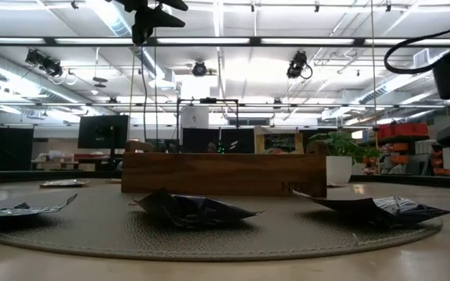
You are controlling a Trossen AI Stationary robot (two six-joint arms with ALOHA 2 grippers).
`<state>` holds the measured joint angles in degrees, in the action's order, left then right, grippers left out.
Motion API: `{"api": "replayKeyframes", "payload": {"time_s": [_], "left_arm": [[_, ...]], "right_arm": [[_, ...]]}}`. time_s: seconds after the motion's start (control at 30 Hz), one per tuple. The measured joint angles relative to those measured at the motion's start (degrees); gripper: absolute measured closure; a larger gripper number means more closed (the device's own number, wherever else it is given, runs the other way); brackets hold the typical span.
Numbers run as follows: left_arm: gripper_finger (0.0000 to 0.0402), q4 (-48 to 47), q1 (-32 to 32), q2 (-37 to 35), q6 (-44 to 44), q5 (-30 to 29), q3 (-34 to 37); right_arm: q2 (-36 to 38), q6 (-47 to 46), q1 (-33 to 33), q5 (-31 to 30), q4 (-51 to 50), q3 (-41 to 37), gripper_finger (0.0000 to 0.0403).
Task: Pick & Place Tea
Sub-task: Put the yellow tea bag into the right section of the wooden organizer
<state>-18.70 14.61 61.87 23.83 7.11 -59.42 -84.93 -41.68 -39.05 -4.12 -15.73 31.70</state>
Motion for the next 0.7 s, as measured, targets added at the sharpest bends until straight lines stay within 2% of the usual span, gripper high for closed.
{"api": "replayKeyframes", "payload": {"time_s": [0.17,0.43,0.57,0.7], "left_arm": [[0.0248,0.02,0.00,-0.01,0.00,0.00,0.00],[0.0248,0.04,0.00,0.00,0.04,0.00,0.00],[0.0248,0.04,0.00,0.00,0.04,0.00,0.00],[0.0248,0.04,0.00,0.00,0.04,0.00,0.00]], "right_arm": [[-0.75,-0.09,0.03,-3.14,0.01,-0.04,0.0266],[-1.26,-3.16,0.55,-4.13,-1.13,-0.04,0.0389],[-1.20,-6.17,1.59,-3.41,-4.19,1.24,0.0395],[-0.87,-5.78,3.44,-5.18,-12.85,4.33,0.0399]]}}
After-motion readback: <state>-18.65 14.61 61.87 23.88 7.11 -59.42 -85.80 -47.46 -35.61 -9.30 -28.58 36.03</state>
